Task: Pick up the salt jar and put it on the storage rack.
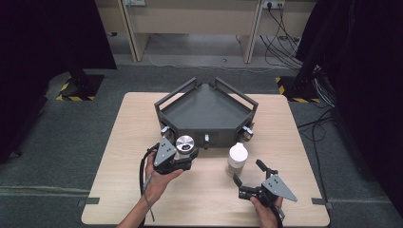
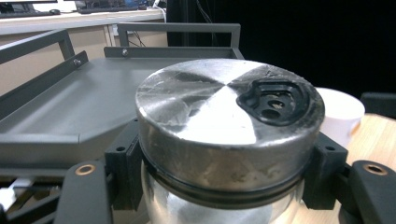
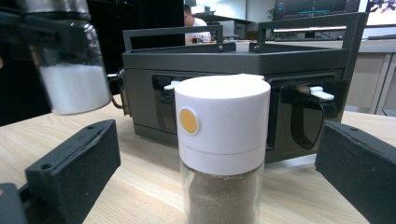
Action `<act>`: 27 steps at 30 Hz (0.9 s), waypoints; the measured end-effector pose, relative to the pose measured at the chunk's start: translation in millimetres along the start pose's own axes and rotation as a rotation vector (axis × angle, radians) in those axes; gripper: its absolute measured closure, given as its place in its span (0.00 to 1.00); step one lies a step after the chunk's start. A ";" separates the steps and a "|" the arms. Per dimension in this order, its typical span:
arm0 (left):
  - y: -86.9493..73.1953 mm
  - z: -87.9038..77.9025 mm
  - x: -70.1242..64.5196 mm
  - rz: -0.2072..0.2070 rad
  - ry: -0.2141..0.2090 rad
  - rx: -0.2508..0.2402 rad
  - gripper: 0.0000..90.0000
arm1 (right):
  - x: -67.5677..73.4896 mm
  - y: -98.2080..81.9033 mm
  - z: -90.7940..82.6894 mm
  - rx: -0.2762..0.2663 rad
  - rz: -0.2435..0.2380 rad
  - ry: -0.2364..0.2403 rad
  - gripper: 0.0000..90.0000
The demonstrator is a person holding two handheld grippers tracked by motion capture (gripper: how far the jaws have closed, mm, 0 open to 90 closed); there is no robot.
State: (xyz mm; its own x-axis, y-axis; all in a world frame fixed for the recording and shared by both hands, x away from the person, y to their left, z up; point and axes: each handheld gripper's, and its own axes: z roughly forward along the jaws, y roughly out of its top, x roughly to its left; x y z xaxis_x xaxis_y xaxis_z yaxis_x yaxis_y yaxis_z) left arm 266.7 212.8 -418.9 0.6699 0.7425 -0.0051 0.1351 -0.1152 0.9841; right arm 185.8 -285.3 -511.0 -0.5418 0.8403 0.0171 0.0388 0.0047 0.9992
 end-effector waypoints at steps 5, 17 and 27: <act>14.9 5.5 3.4 0.017 -0.002 0.005 0.34 | -0.3 -0.1 0.1 0.002 0.004 -0.001 0.00; 53.3 18.8 16.6 -0.018 0.016 -0.015 0.34 | -1.0 -0.2 0.0 0.000 0.006 0.000 0.00; 81.0 36.1 27.0 -0.013 0.044 -0.005 0.34 | -1.6 0.0 0.0 0.001 0.008 0.001 0.00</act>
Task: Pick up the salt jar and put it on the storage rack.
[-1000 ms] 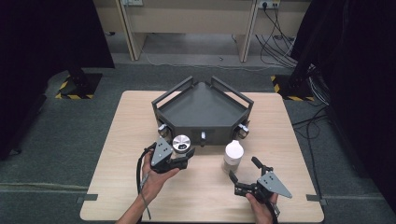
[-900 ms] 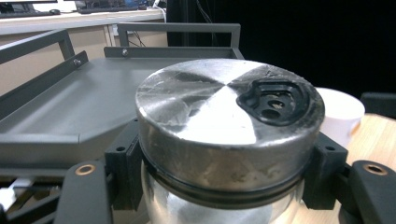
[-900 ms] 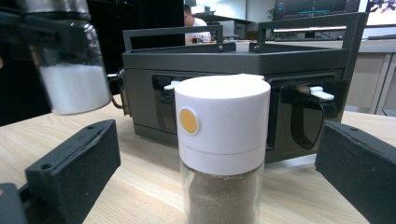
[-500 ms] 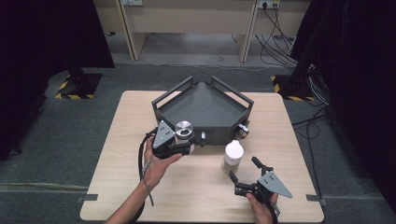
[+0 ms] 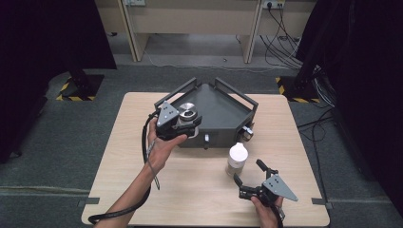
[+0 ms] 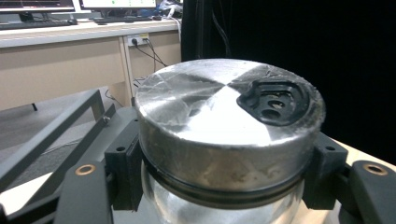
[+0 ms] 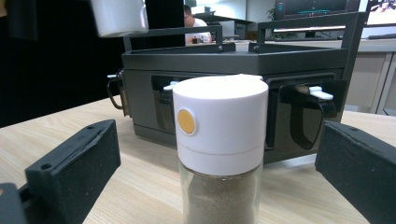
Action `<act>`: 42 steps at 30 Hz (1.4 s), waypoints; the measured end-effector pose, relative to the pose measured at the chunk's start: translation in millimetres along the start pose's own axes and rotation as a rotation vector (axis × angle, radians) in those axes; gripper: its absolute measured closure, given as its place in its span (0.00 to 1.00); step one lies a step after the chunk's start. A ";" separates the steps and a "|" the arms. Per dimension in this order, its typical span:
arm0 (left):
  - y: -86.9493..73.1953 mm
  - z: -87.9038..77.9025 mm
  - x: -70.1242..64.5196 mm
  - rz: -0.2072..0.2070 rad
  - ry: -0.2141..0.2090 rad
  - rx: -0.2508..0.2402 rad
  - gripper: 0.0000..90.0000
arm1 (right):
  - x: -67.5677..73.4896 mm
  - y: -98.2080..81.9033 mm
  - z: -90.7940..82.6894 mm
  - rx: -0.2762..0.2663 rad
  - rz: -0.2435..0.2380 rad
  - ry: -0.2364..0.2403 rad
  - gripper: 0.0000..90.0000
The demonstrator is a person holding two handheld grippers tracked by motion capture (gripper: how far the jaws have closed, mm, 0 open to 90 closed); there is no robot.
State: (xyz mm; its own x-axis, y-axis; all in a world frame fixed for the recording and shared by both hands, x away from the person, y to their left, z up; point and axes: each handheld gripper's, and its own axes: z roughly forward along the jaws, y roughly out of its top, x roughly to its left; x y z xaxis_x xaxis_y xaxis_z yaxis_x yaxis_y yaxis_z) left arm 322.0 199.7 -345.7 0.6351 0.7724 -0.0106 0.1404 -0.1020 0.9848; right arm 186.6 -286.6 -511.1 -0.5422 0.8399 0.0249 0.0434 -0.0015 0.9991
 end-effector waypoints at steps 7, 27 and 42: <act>6.0 13.8 -1.2 -0.016 0.029 0.005 0.34 | -0.3 0.0 0.2 0.003 -0.002 0.003 0.00; 1.1 62.5 -3.4 -0.031 0.186 0.036 0.34 | -2.3 0.1 -0.6 -0.003 0.004 0.006 0.00; -9.6 76.9 5.1 -0.042 0.246 0.056 0.34 | -3.6 0.2 -1.4 -0.011 0.006 0.005 0.00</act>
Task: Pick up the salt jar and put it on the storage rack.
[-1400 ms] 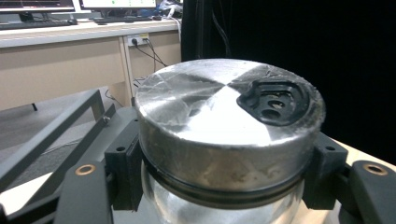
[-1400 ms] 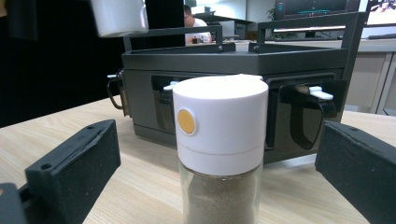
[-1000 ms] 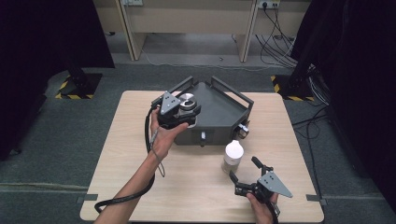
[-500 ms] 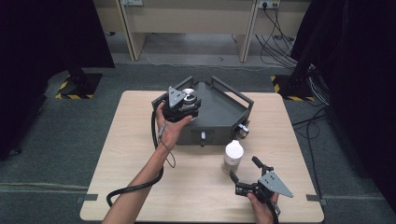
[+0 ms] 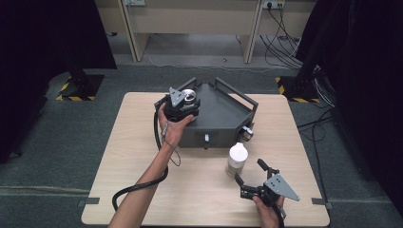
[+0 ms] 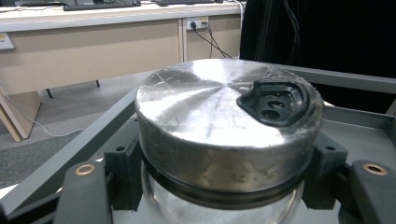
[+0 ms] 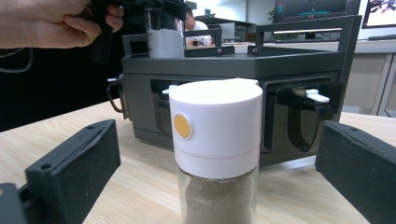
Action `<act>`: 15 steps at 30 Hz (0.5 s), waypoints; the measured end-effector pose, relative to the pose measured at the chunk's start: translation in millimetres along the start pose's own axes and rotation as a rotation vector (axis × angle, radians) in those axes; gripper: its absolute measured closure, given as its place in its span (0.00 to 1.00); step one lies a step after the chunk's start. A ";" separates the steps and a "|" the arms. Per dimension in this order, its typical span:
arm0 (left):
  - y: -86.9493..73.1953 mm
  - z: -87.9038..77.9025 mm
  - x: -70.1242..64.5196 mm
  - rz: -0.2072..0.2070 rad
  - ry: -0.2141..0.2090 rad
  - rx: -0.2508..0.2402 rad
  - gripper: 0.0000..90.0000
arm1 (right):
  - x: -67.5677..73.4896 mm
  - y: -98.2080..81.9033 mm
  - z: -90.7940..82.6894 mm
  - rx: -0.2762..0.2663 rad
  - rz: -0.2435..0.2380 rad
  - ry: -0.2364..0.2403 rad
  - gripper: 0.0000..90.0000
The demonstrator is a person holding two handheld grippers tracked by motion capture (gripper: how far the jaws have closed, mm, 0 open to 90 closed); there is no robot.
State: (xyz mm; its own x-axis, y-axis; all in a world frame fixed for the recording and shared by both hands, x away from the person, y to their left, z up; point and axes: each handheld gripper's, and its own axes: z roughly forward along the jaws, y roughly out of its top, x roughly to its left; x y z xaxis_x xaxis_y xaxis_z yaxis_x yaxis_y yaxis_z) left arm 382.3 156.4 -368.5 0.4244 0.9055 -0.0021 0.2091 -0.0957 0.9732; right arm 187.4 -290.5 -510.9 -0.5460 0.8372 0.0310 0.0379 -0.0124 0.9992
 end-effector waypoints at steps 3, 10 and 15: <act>-1.9 2.1 -0.4 0.006 0.002 0.005 0.34 | 0.2 0.0 0.1 0.001 0.001 0.000 0.00; -6.9 4.6 -0.3 0.000 0.004 0.003 0.34 | 0.2 0.1 -0.2 -0.001 0.000 0.000 0.00; -8.0 4.6 -1.3 0.001 0.006 0.000 0.34 | 0.4 0.1 0.0 0.000 0.001 0.001 0.00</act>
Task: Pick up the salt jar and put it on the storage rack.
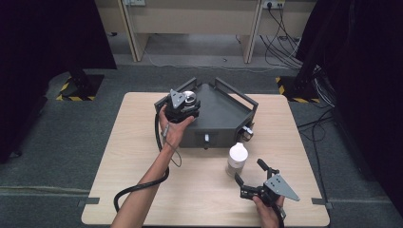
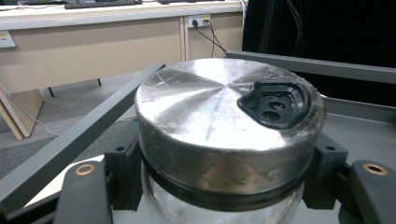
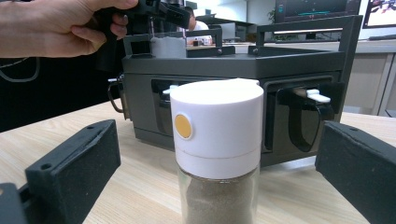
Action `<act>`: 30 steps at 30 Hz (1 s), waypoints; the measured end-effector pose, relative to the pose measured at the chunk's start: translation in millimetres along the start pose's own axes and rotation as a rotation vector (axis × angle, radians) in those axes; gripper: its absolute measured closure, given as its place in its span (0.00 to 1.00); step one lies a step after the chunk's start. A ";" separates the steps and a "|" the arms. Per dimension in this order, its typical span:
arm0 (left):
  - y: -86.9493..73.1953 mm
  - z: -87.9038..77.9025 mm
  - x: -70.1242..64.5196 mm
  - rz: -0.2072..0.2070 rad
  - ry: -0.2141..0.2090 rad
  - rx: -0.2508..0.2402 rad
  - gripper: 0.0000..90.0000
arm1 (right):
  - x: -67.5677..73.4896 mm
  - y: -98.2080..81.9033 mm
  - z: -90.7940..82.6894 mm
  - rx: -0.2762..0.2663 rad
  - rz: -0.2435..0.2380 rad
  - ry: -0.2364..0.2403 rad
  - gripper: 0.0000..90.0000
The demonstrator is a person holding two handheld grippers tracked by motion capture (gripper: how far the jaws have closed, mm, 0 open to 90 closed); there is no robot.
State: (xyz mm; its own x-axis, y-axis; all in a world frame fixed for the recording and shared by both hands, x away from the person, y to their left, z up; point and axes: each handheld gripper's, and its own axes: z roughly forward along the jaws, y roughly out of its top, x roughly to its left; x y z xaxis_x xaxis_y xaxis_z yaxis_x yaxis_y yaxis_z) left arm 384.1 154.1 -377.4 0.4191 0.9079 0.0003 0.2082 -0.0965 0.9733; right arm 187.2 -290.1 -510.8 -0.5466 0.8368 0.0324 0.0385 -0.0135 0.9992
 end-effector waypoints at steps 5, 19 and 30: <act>-1.6 -0.3 -0.6 0.006 0.002 -0.005 0.34 | 0.1 0.4 -0.5 -0.001 -0.002 0.000 0.00; -11.4 -3.3 2.3 -0.057 -0.003 -0.032 0.03 | -0.3 0.2 0.0 0.001 -0.001 0.002 0.00; -11.6 -12.8 3.1 -0.057 -0.019 -0.058 0.00 | -0.6 0.0 -0.2 -0.001 0.001 0.002 0.00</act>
State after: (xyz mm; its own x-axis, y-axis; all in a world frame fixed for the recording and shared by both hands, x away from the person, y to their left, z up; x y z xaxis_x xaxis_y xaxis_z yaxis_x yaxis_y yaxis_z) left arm 371.7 163.2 -385.8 0.4249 0.9033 -0.0595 0.1811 -0.0204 0.9832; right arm 187.3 -290.7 -510.7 -0.5479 0.8359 0.0332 0.0379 -0.0149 0.9992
